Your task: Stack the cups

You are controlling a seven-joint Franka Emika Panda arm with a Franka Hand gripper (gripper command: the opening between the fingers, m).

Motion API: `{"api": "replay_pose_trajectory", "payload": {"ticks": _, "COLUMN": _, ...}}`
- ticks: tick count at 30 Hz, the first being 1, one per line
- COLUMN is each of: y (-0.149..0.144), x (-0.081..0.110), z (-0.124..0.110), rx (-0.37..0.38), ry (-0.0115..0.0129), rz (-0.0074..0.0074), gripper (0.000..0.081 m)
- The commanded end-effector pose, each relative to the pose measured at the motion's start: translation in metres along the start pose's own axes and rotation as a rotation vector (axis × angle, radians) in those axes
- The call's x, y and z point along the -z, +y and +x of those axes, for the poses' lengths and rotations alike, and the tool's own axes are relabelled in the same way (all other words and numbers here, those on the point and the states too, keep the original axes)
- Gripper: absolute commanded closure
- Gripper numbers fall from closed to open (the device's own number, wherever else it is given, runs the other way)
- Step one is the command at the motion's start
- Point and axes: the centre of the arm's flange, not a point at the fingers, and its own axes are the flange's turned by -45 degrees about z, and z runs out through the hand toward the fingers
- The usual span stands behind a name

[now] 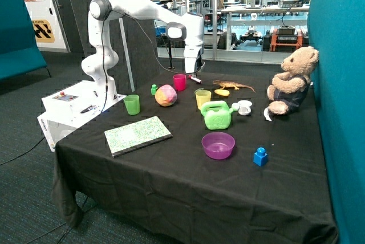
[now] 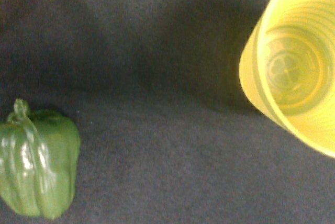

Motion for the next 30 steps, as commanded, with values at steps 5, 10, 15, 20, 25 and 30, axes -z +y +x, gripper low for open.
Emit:
{"api": "replay_pose_trajectory", "payload": {"ticks": 5, "y": -0.002, "x": -0.014, "z": 0.014, "rx": 0.020, "ry": 0.0030, "rz": -0.0027, "gripper": 0.0277}}
{"api": "replay_pose_trajectory", "payload": {"ticks": 10, "y": 0.000, "x": -0.017, "z": 0.021, "rx": 0.020, "ry": 0.0030, "rz": -0.0027, "gripper": 0.0260}}
{"api": "replay_pose_trajectory", "payload": {"ticks": 15, "y": 0.002, "x": -0.019, "z": 0.025, "rx": 0.024, "ry": 0.0030, "rz": -0.0027, "gripper": 0.0220}}
{"api": "replay_pose_trajectory", "payload": {"ticks": 20, "y": 0.004, "x": -0.022, "z": 0.026, "rx": 0.024, "ry": 0.0030, "rz": -0.0027, "gripper": 0.0221}}
{"api": "replay_pose_trajectory", "payload": {"ticks": 25, "y": 0.008, "x": -0.029, "z": 0.027, "rx": 0.018, "ry": 0.0030, "rz": -0.0027, "gripper": 0.0240}}
{"api": "replay_pose_trajectory", "payload": {"ticks": 30, "y": 0.009, "x": -0.037, "z": 0.028, "rx": 0.016, "ry": 0.0030, "rz": -0.0026, "gripper": 0.0252}}
